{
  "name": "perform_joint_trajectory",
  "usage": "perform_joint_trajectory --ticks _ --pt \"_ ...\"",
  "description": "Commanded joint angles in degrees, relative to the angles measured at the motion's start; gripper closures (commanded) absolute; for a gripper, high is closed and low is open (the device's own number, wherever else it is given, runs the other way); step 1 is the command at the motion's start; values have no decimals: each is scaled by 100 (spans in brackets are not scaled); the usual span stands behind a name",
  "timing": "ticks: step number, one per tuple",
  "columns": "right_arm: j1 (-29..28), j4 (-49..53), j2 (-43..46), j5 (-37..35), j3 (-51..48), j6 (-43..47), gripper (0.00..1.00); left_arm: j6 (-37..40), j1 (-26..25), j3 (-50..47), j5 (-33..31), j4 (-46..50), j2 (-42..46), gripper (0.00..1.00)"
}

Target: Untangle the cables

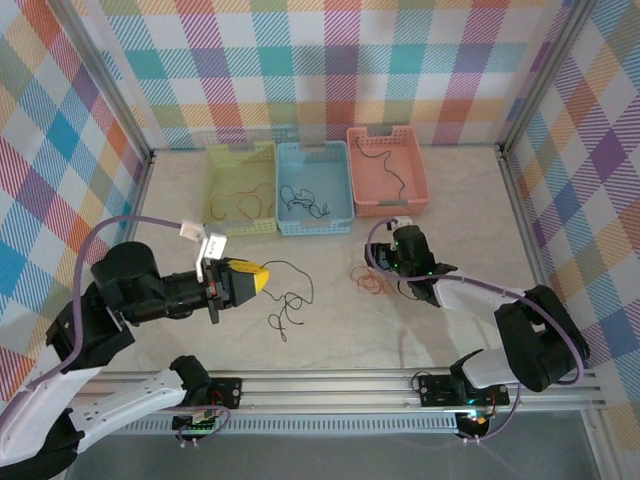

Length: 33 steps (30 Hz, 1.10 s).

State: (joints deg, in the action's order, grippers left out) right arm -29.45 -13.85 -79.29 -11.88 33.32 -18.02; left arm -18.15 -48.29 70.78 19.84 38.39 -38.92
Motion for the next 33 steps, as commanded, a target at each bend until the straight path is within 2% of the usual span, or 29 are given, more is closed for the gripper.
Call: perform_joint_trajectory --ticks 1,6,12,19,22,26,33 --pt "45 -127 73 316 77 -137 26 93 -58 71 -328 143 -2 100" --pt "45 -884 842 1033 -363 66 26 -128 -59 -123 -765 18 -37 100" --pt "28 -1909 2162 2462 -1019 303 25 -461 -64 -500 -1262 -509 -66 100" --pt "-160 -2012 2985 4186 -1129 423 26 -460 -65 -570 -1763 -655 -350 100" --pt "-439 -1892 2967 4726 -1003 536 28 -471 -63 -608 -1775 -743 -448 100" --pt "-945 -1651 2660 5029 -691 805 28 -483 -57 -619 -1794 -813 -545 100" --pt "-1718 -1361 1840 4983 -88 1260 25 -466 -64 -635 -1781 -798 -626 100"
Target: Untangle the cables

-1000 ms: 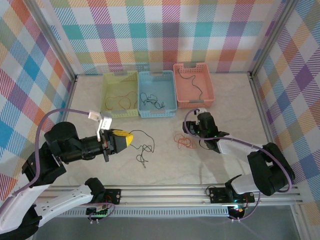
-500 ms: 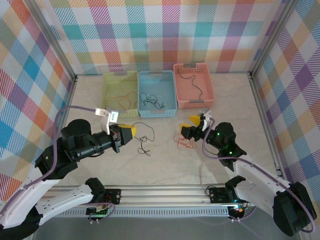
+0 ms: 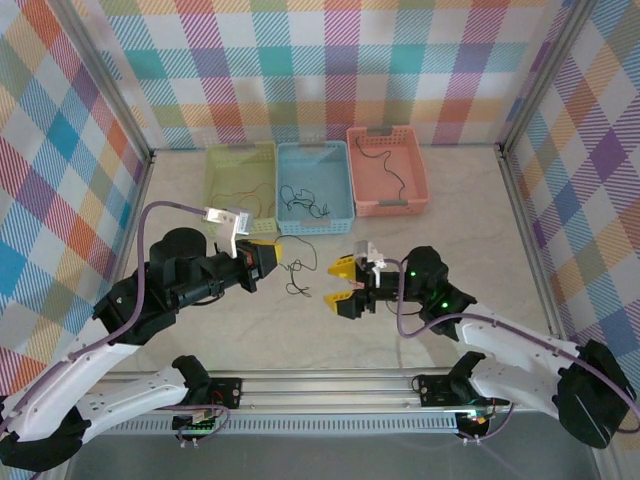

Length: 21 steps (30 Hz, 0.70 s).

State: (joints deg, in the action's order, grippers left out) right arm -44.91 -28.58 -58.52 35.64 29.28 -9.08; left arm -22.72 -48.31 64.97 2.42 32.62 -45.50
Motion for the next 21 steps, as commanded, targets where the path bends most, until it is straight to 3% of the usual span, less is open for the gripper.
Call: perform_joint_trajectory --ticks 1,12,17,21 --pt "-273 223 -372 183 443 442 25 -7 -53 -55 -35 -220 32 100" --pt "-557 73 -1030 -392 746 651 27 41 -54 -23 35 -132 32 100" --pt "-564 102 -1062 -509 765 698 40 49 -62 -54 70 -135 24 100" --pt "-556 83 -1129 -520 790 688 61 42 -60 -89 91 -157 23 100"
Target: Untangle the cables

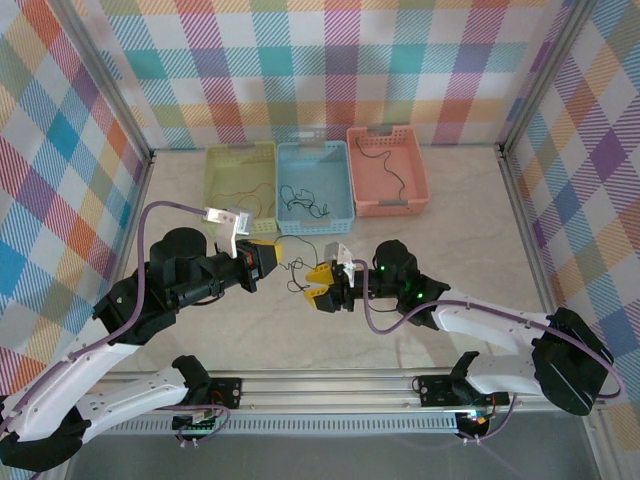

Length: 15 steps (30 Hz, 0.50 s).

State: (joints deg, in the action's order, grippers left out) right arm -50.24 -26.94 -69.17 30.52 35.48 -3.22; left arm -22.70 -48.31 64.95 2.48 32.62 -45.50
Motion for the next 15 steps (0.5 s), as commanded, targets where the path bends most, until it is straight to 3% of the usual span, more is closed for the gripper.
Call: perform_joint_trajectory --ticks 1,12,15 --pt "-26 -94 -71 -5 178 83 65 37 -55 -88 92 -164 24 100" --pt "-22 -89 -72 -19 237 70 100 18 -53 -142 162 -195 -10 100" --pt "-24 -70 2 -134 176 76 100 6 -55 -150 156 -215 7 100"
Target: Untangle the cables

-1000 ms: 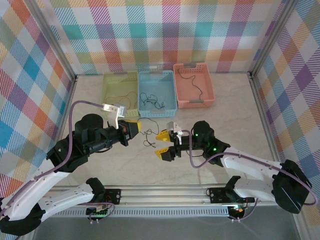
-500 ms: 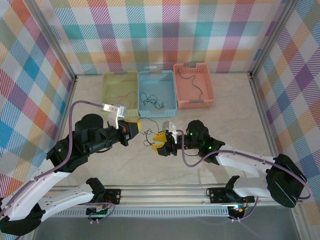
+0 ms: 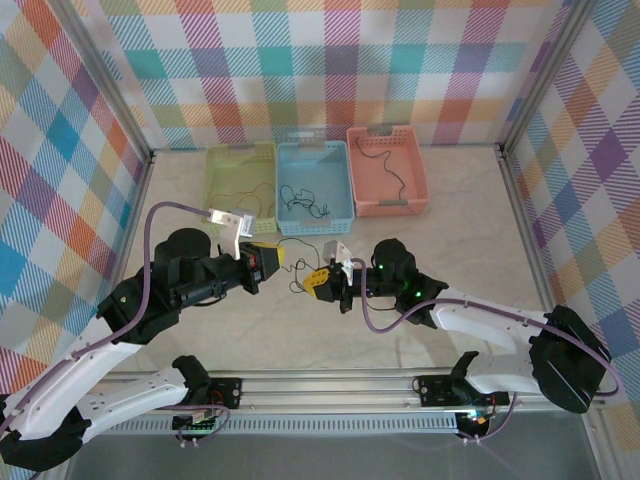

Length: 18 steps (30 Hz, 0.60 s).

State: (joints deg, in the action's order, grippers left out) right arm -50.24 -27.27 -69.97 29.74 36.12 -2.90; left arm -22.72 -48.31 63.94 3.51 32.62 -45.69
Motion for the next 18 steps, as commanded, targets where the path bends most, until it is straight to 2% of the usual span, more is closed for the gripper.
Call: perform_joint_trajectory --ticks 1,3,8,18 --pt "-17 -47 117 -123 76 44 100 5 -61 -62 45 -224 41 100" --pt "-21 -77 193 -327 -15 29 100 -7 -55 -62 -9 -238 73 100" --pt "56 36 526 -1385 -324 47 100 43 -53 37 -225 -79 289 100" --pt "996 34 1196 -2761 -1000 -554 100 201 -57 158 -476 470 735 100"
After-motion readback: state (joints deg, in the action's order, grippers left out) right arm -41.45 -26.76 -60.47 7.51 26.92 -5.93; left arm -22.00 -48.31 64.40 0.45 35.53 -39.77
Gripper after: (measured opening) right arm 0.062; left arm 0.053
